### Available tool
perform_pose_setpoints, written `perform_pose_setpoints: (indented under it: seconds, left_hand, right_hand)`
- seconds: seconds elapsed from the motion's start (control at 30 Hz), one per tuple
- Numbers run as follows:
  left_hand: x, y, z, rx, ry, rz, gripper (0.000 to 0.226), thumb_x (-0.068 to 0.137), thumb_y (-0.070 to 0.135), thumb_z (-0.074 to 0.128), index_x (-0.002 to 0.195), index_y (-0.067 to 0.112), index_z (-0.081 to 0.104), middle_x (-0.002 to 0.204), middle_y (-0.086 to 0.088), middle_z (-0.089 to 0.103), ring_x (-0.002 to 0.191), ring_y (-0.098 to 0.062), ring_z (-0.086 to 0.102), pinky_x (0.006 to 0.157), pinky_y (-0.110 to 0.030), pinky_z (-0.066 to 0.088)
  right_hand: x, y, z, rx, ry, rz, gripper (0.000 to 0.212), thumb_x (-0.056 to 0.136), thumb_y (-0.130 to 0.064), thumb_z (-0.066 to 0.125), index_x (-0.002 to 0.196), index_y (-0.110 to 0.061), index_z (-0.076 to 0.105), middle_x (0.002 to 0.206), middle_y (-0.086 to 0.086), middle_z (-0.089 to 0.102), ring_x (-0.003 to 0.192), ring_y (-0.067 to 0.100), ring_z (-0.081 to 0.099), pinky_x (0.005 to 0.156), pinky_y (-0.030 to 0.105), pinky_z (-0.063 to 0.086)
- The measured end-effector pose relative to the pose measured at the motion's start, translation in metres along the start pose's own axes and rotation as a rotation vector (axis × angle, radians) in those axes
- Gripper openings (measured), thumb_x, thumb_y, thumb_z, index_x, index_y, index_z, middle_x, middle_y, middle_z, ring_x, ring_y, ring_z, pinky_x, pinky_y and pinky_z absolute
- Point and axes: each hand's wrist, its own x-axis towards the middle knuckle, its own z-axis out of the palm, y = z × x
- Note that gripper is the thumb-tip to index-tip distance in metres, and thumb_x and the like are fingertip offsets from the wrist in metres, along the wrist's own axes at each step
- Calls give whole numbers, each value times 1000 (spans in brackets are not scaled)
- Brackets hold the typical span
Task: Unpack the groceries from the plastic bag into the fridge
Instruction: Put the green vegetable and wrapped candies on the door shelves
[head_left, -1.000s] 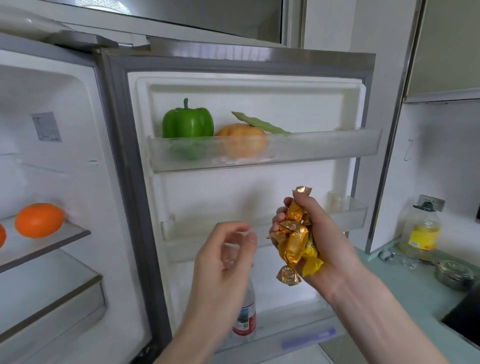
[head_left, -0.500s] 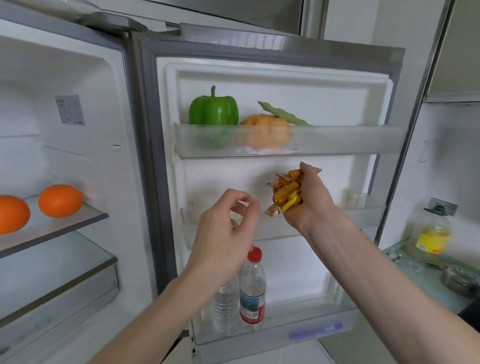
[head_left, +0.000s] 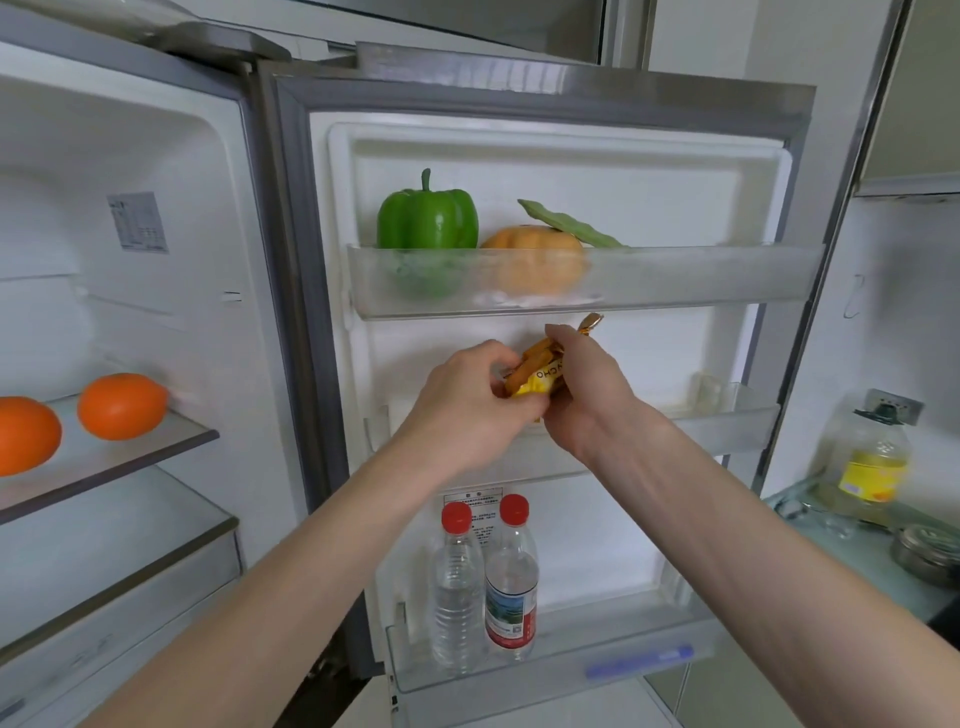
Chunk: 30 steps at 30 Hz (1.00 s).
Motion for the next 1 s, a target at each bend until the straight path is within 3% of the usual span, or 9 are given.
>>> perform_pose_setpoints:
  seconds: [0.13,0.27,0.4,0.5,0.7,0.83,1.0]
  left_hand:
    - [7,-6,-6,142,21,8,30,83,31,83,109,26,68,86,8,68,85,-22,65,80,-35,52]
    - [6,-18,-13,228,3,2,30,83,37,84,107,26,70,92,6,72,90,-23,68,85,-41,56]
    - [2,-23,-21,327,-18,22,31,85,41,80,111,27,70,100,3,74,92,-21,68,84,-44,57]
    - [0,-25,-25,411,-32,29,31,86,43,78,112,27,70,103,3,72,93,-20,66,84,-43,56]
    - [5,-24,-33,463,-111,-33,35,83,45,80,111,26,70,102,3,69,92,-17,65,86,-44,56]
    - [9,-25,-36,491,-135,-53,30,83,45,80,104,24,73,102,6,68,96,-16,65,90,-39,56]
    - [13,-31,-35,517,-146,-36,19,88,38,79,99,24,76,100,8,71,95,-14,66,91,-37,56]
  right_hand:
    - [-3,-8,-8,-89,-99,86,29,104,-17,53,76,-11,47,70,9,49,44,20,59,40,20,45]
    - [1,-15,-13,-231,-199,150,26,106,-18,52,81,-11,52,73,9,56,55,20,62,50,25,51]
    - [8,-21,-20,-498,-280,79,20,106,-17,54,89,-8,62,80,11,68,65,21,64,59,30,54]
    - [11,-23,-29,-601,-354,39,10,103,-15,61,101,-7,66,91,12,72,79,25,67,76,39,60]
    - [18,-24,-39,-958,-334,-204,17,95,-21,72,106,-7,73,108,20,76,84,21,69,94,46,58]
    - [20,-28,-51,-1061,-336,-238,26,93,-25,75,108,-3,73,93,15,76,65,13,66,64,25,55]
    - [24,-31,-60,-1091,-336,-300,17,90,-18,78,102,-6,73,91,16,74,71,14,71,70,32,55]
